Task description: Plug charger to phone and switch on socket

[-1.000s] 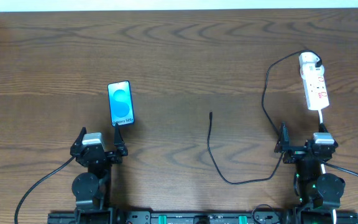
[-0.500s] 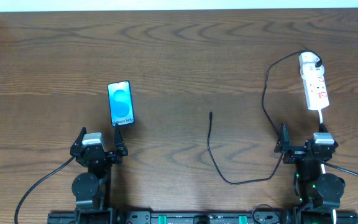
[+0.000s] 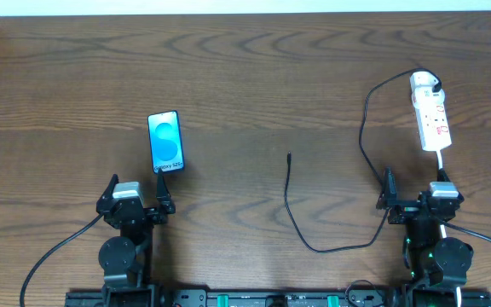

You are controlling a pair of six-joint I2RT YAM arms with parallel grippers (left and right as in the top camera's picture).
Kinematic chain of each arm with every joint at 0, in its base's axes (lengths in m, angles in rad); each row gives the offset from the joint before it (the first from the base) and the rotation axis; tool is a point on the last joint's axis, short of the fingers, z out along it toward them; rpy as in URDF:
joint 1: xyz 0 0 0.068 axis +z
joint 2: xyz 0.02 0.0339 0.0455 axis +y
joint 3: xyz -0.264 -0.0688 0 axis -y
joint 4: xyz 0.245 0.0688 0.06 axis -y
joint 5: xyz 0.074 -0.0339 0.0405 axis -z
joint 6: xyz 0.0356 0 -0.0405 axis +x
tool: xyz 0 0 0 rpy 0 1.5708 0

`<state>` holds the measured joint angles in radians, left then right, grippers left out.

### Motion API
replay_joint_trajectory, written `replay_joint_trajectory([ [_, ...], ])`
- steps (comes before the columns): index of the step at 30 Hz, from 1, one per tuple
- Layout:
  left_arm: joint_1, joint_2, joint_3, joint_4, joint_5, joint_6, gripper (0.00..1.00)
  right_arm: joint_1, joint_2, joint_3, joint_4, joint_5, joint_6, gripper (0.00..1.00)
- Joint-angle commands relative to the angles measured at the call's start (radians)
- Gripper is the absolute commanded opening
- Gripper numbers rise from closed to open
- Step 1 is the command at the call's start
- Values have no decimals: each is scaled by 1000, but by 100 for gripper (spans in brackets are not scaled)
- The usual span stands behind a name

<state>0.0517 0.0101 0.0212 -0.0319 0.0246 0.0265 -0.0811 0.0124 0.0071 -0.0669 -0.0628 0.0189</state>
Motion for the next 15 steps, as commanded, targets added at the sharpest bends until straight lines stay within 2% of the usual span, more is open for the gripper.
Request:
replay_joint_trajectory([
  [1,5,-6,-17,-39,-9,-1,88,2,-6,-2,-5,8,10,99],
  [13,5,-6,-17,-35,-10,5,88,2,-6,-2,-5,8,10,99],
  [15,5,-6,-17,18,-10,6,88,2,-6,-2,-5,8,10,99],
])
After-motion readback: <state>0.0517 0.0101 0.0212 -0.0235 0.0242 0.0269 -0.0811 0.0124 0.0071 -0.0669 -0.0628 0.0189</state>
